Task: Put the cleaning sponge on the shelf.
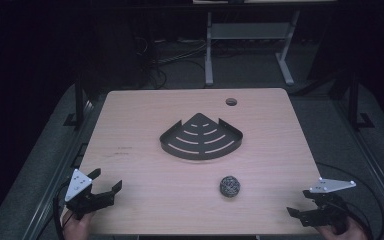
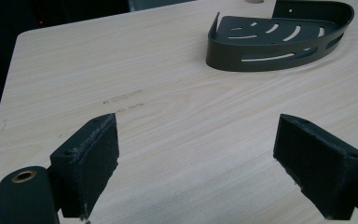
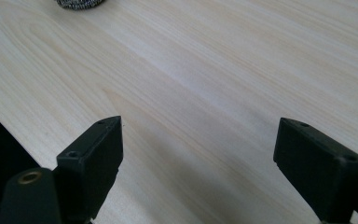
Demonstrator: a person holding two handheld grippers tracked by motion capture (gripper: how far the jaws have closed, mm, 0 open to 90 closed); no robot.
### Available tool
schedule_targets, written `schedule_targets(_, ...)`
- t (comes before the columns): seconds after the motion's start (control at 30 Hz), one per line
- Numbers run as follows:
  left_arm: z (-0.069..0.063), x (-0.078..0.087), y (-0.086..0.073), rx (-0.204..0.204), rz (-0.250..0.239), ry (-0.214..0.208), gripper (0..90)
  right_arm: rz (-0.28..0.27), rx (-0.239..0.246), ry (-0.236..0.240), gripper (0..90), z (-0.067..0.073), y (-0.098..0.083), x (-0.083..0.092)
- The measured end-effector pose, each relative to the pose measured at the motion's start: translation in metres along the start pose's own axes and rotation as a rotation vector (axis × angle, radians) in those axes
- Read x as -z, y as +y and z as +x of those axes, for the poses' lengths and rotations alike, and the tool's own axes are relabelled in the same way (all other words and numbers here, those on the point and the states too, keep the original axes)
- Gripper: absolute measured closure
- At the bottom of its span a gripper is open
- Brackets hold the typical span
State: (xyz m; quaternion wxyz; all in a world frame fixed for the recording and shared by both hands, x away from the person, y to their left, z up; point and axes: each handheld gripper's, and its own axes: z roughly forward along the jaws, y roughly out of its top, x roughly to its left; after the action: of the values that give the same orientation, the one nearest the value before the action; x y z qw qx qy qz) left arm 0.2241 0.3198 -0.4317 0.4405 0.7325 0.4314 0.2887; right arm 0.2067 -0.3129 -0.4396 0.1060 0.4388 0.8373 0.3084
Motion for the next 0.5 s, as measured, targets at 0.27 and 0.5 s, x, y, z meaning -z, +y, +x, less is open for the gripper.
schedule_targets(0.27,-0.002,0.0,0.001,-0.007,0.001,-0.007,13.3,0.015,0.04,0.015,15.1,0.006,0.014,0.001)
schedule_targets(0.5,-0.002,0.001,0.001,-0.008,-0.004,-0.006,13.3,0.029,0.081,0.029,14.7,0.014,0.028,-0.003)
